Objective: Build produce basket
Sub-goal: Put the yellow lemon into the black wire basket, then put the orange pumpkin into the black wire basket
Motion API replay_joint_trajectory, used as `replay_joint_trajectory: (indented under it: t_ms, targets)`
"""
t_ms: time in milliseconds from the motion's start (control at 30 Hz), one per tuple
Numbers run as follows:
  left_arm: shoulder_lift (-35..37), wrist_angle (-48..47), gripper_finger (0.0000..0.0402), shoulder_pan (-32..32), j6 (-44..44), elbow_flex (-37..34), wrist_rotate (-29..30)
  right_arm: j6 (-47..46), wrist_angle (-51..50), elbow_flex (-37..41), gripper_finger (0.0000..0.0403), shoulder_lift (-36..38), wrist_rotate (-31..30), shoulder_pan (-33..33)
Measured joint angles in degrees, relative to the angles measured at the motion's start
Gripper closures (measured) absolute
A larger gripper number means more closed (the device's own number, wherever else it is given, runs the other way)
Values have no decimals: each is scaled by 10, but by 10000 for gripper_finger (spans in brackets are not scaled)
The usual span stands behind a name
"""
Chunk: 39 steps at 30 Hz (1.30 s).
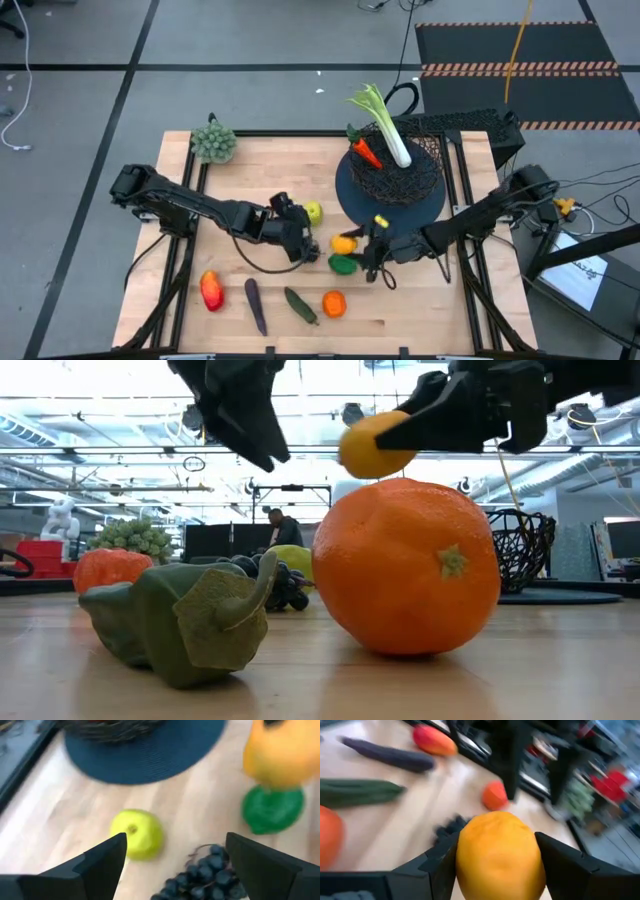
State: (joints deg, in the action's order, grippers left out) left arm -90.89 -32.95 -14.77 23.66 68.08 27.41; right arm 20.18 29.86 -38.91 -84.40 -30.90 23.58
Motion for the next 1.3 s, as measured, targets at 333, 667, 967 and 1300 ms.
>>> replay_joint_trajectory:
  t_ms: [333, 667, 967, 1300]
  targets:
    - [-1, -45, 110, 5, 35, 0, 12, -141, -266, 0, 167, 188, -97, -73]
    - [-1, -43, 126, -10, 41, 0, 11, -312, -495, 0, 167, 335, -87, -261]
    - [-1, -42, 123, -13, 43, 0, 10, -382, -587, 24, 161, 346, 28, -365]
    - [-1, -52, 127, -13, 49, 0, 11, -393, -564, 23, 105, 372, 54, -357]
